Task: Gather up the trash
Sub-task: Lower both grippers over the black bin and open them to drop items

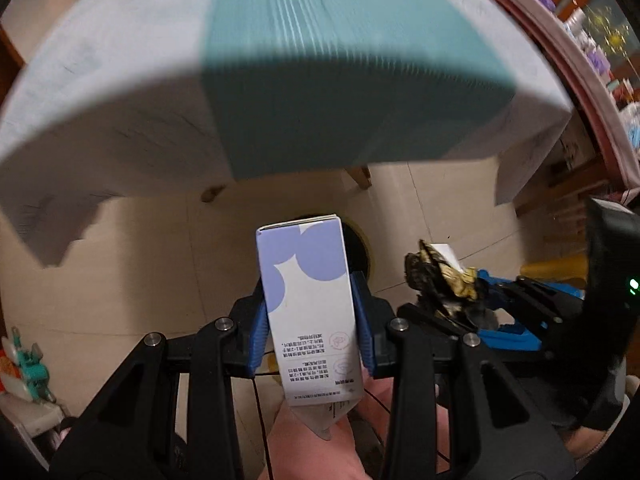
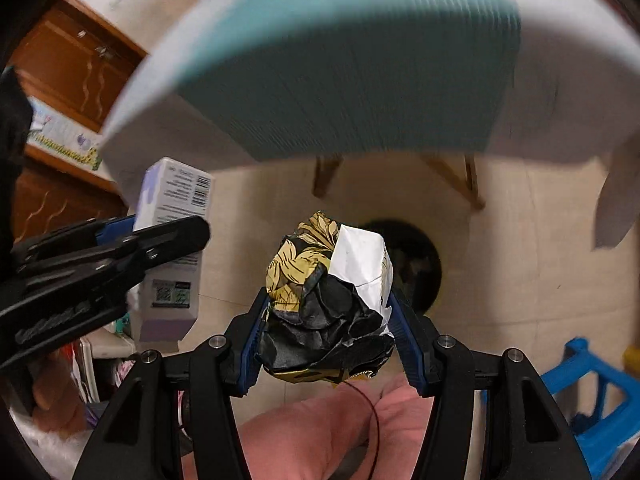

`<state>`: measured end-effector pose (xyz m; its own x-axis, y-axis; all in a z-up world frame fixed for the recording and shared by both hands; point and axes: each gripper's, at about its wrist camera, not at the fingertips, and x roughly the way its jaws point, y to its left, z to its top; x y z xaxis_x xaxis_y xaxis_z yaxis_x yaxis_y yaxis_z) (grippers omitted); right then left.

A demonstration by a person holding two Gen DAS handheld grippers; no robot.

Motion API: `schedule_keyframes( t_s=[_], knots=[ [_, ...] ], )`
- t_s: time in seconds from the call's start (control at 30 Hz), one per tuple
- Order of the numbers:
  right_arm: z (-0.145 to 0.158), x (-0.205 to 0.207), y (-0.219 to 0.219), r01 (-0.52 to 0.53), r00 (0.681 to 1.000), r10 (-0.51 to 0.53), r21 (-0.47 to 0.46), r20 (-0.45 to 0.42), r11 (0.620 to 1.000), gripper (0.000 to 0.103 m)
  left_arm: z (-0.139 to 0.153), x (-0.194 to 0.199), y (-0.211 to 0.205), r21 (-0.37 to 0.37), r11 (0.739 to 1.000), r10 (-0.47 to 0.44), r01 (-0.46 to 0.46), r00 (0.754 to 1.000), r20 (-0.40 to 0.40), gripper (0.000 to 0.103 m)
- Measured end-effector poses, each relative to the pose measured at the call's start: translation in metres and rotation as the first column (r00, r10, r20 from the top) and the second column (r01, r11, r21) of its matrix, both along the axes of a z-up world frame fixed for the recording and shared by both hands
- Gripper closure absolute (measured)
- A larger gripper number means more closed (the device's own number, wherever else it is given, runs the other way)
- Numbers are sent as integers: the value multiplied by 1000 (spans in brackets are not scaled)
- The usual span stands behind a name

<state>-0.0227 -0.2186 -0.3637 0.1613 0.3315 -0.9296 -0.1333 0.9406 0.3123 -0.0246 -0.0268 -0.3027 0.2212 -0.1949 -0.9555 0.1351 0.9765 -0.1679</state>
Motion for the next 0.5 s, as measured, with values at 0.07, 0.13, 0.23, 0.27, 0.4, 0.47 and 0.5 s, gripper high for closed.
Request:
schedule_keyframes(
  t_s=[0.07,0.13,0.23,0.27,0.4,0.47,0.5],
  knots=[
    [-36,-3,-5,16,1000,-16,-3,-17,1000,46,-35,0,-5,-5,1000,-13,13,1000,-12,70],
    [-74,-5,-11,36,998,-36,-1,-42,999,46,-69,2,-8,2,1000,-29,29,999,-29,69],
    [-119,-7,-18,61,997,-61,6,-54,998,45,-117,5,-11,2,1000,-25,25,998,-50,69],
    [-136,-7,-19,64,996,-63,10,-59,998,45,-134,6,-11,-2,1000,-21,21,998,-60,69],
    [-181,-6,-11,55,996,-55,6,-68,998,40,-185,8,-10,2,1000,-21,22,993,-113,69],
    [-200,-3,-8,56,995,-54,20,-78,998,34,-202,18,-10,19,999,-28,31,991,-131,69],
    [-208,-2,-8,57,995,-55,17,-86,998,33,-212,19,-10,49,998,-35,43,989,-143,69]
  ],
)
